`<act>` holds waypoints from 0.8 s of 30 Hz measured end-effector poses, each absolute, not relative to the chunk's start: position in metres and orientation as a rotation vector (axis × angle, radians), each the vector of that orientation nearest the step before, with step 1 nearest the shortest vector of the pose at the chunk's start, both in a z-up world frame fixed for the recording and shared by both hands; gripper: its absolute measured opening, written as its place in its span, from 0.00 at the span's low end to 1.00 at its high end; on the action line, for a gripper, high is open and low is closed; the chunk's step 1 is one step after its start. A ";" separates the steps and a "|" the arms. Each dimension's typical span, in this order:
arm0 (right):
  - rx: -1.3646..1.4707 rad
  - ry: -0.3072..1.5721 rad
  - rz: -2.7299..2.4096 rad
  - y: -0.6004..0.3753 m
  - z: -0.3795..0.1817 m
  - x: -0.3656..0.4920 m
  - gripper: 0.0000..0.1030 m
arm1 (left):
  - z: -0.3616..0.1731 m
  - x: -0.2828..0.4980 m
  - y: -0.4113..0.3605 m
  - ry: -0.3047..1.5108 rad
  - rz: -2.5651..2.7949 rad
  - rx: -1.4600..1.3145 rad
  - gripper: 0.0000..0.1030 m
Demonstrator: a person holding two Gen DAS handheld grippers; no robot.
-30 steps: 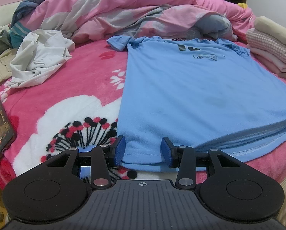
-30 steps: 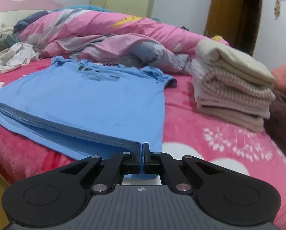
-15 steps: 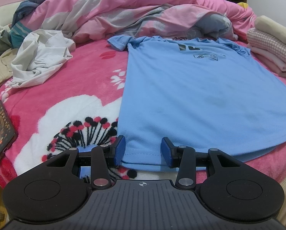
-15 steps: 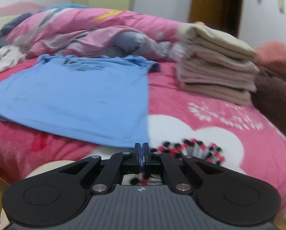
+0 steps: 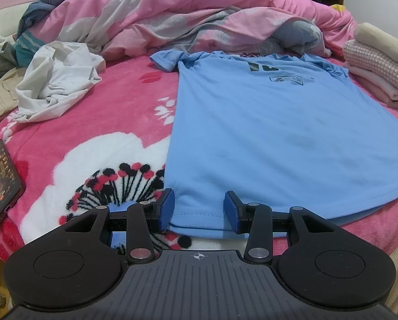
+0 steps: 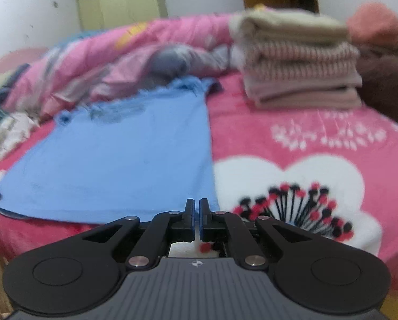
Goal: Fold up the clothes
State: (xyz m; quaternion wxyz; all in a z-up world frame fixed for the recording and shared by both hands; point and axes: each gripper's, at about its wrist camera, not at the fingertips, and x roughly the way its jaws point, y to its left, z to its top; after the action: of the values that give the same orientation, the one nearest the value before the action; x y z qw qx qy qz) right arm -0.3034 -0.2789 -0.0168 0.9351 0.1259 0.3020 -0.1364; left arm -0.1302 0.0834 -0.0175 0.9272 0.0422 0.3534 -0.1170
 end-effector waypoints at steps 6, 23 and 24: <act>0.344 0.603 -0.351 -0.288 -0.009 -0.309 0.03 | -0.013 -0.132 0.087 0.725 -0.232 0.086 0.40; 0.534 0.610 -0.377 -0.312 -0.017 -0.295 0.03 | -0.012 -0.128 0.084 0.737 -0.252 0.082 0.40; 0.528 0.602 -0.402 -0.314 -0.013 -0.300 0.04 | -0.010 -0.128 0.088 0.738 -0.248 0.071 0.40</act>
State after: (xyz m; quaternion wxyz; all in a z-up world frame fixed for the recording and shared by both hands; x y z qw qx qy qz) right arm -0.2995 -0.3136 -0.0126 0.9013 0.2551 0.2910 -0.1944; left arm -0.1281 0.0876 -0.0100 0.9246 0.0346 0.3595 -0.1209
